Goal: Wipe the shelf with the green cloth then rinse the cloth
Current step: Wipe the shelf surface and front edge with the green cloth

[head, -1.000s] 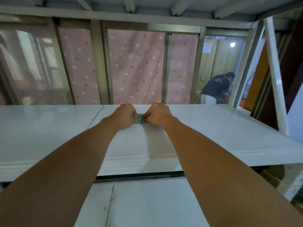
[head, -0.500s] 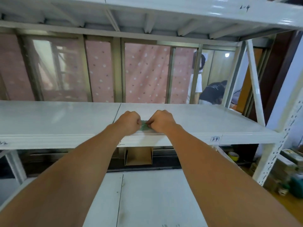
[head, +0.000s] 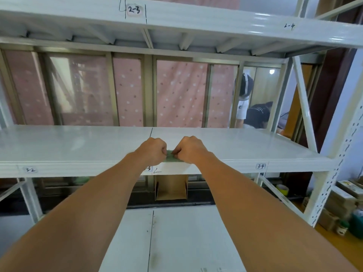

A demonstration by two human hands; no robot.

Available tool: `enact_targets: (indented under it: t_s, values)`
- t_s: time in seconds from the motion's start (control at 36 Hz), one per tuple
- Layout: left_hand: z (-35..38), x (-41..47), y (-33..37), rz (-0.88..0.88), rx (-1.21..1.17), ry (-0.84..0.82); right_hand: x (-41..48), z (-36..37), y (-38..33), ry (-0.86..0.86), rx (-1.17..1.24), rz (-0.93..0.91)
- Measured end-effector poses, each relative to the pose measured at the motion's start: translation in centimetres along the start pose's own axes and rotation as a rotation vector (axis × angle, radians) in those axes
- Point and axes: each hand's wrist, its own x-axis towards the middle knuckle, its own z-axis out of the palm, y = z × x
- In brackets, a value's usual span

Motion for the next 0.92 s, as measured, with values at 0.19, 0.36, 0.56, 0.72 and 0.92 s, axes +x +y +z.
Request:
enact_targets:
  t_s: [0.19,0.36,0.56,0.72,0.92]
  values:
    - [0.6,2.8,-1.8,-0.046,-0.005,0.019,3.2,1.1,0.1,-0.016,0.006,-0.004]
    - [0.9,6.2,-4.1,-0.076,-0.007,0.045,7.7,2.3,0.3,-0.039,0.03,-0.012]
    - [1.2,11.6,-7.2,-0.09,0.016,0.05,13.9,4.1,0.8,-0.037,0.047,-0.023]
    - [1.8,16.7,-9.5,-0.078,0.029,0.062,19.8,5.9,1.6,-0.036,0.086,0.008]
    - [2.7,22.2,-11.7,-0.108,0.039,0.059,25.4,7.1,2.9,-0.022,0.098,0.013]
